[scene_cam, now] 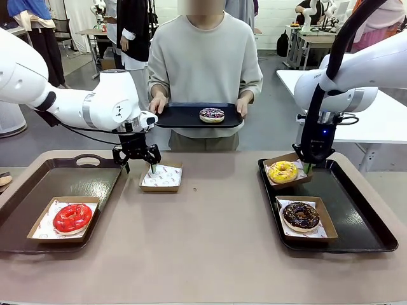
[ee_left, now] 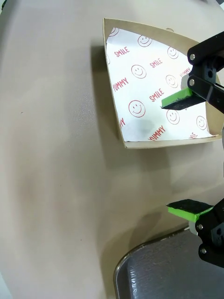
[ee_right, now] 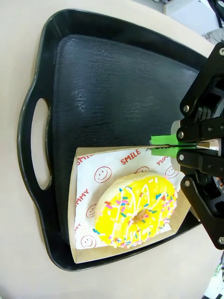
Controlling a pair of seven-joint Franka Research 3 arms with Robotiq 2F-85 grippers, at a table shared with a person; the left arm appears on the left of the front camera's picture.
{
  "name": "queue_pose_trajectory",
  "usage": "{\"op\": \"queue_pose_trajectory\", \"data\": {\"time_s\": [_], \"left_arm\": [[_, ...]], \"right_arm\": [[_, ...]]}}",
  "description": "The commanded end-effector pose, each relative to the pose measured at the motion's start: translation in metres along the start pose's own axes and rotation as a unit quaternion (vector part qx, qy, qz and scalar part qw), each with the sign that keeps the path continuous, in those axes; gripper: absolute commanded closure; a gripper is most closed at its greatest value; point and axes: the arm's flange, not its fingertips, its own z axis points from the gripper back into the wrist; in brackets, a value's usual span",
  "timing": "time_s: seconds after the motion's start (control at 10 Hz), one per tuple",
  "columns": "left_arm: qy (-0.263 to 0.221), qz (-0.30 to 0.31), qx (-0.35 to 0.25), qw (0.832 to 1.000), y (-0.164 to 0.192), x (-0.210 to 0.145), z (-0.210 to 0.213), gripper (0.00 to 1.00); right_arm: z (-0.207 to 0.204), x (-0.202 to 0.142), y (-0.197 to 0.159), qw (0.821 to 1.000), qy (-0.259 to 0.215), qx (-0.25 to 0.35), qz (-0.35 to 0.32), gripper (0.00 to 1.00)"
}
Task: Individually package the donuts and arrange them on the tray.
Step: Place the picked Paper togo box on the Handle tray while simultaneously picking up another Paper togo box from the table with the other hand.
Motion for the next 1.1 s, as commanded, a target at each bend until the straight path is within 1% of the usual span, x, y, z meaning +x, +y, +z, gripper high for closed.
{"op": "queue_pose_trajectory", "data": {"time_s": [0.0, 0.1, 0.2, 0.3, 0.4, 0.5, 0.6, 0.7, 0.8, 0.9, 1.0], "left_arm": [[-0.011, 0.007, 0.021, 1.000, -0.0074, 0.0076, -0.0017, 0.00], [-0.008, 0.009, 0.016, 1.000, -0.0074, 0.0082, -0.0016, 0.00], [-0.005, 0.007, 0.011, 1.000, -0.0075, 0.0080, -0.0019, 0.13], [-0.003, 0.007, 0.011, 1.000, -0.0074, 0.0080, -0.0018, 0.56], [-0.003, 0.009, 0.011, 1.000, -0.0075, 0.0079, -0.0018, 0.70], [-0.002, 0.009, 0.012, 1.000, -0.0075, 0.0078, -0.0016, 1.00], [-0.002, 0.008, 0.012, 1.000, -0.0080, 0.0077, -0.0007, 1.00], [-0.003, 0.008, 0.012, 1.000, -0.0080, 0.0076, 0.0003, 1.00], [-0.006, 0.009, 0.014, 1.000, -0.0080, 0.0077, 0.0007, 0.91], [-0.006, 0.010, 0.015, 1.000, -0.0081, 0.0075, 0.0010, 1.00], [-0.006, 0.011, 0.015, 1.000, -0.0076, 0.0073, 0.0015, 1.00]], "right_arm": [[-0.0001, 0.0036, 0.0052, 1.000, 0.009, 0.015, -0.008, 0.98], [-0.0007, 0.0035, 0.0047, 1.000, 0.013, 0.021, -0.010, 0.54], [-0.0012, 0.0033, 0.0047, 1.000, 0.015, 0.021, -0.008, 0.40], [-0.0014, 0.0033, 0.0051, 1.000, 0.015, 0.022, -0.008, 0.00], [-0.0018, 0.0031, 0.0054, 1.000, 0.016, 0.022, -0.009, 0.00], [-0.0019, 0.0030, 0.0054, 1.000, 0.016, 0.023, -0.009, 0.00], [-0.0018, 0.0029, 0.0054, 1.000, 0.016, 0.024, -0.009, 0.16], [-0.0020, 0.0029, 0.0054, 1.000, 0.016, 0.024, -0.009, 0.06], [-0.0020, 0.0029, 0.0051, 1.000, 0.016, 0.026, -0.009, 0.00], [-0.0019, 0.0032, 0.0047, 0.999, 0.016, 0.028, -0.010, 0.00], [-0.0017, 0.0032, 0.0048, 0.999, 0.015, 0.030, -0.010, 0.00]]}}
